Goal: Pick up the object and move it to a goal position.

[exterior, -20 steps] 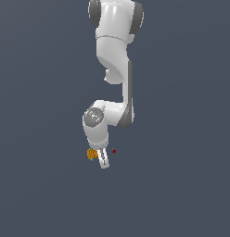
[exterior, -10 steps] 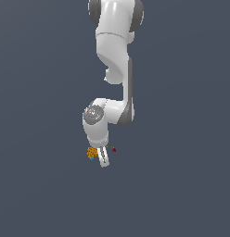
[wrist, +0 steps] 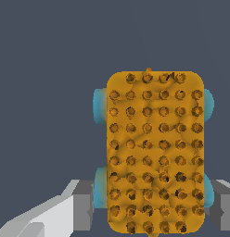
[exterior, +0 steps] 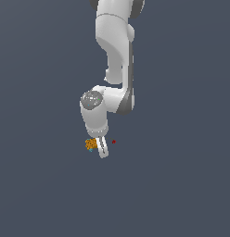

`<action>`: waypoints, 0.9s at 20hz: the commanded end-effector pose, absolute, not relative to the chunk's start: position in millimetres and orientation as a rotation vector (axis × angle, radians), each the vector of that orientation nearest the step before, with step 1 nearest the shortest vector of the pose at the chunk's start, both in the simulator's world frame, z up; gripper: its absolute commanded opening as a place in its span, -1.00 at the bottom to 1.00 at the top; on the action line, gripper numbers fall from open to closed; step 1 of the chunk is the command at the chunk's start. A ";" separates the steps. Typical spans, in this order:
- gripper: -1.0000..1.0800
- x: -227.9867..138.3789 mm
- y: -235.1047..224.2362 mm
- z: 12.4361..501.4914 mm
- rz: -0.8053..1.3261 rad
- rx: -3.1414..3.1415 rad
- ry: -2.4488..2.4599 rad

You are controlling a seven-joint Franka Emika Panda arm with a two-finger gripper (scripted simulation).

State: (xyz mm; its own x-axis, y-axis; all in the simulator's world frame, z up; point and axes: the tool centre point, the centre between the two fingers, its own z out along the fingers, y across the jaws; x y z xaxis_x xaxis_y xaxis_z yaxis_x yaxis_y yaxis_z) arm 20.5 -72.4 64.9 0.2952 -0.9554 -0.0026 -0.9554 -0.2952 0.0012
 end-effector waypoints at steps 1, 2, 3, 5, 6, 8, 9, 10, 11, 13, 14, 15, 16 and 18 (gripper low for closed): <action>-1.00 11.3 -73.2 82.1 0.003 -2.526 1.864; -1.00 7.0 -73.5 89.6 0.003 -2.526 1.864; -1.00 2.6 -73.9 97.2 0.004 -2.526 1.864; -1.00 -6.3 -74.6 112.6 0.004 -2.525 1.864; -1.00 -10.7 -74.9 120.3 0.004 -2.525 1.864; -1.00 -19.6 -75.7 135.8 0.005 -2.525 1.863; -1.00 -24.1 -76.1 143.6 0.005 -2.525 1.863; -1.00 -28.5 -76.6 151.4 0.005 -2.524 1.863; -1.00 -32.9 -77.0 159.2 0.005 -2.524 1.863; -1.00 -41.8 -77.8 174.9 0.005 -2.524 1.863; -1.00 -46.2 -78.2 182.8 0.005 -2.524 1.863; -1.00 -50.6 -78.7 190.8 0.005 -2.524 1.863; -1.00 -55.0 -79.1 198.7 0.005 -2.524 1.863; -1.00 -63.7 -80.2 214.7 0.005 -2.525 1.864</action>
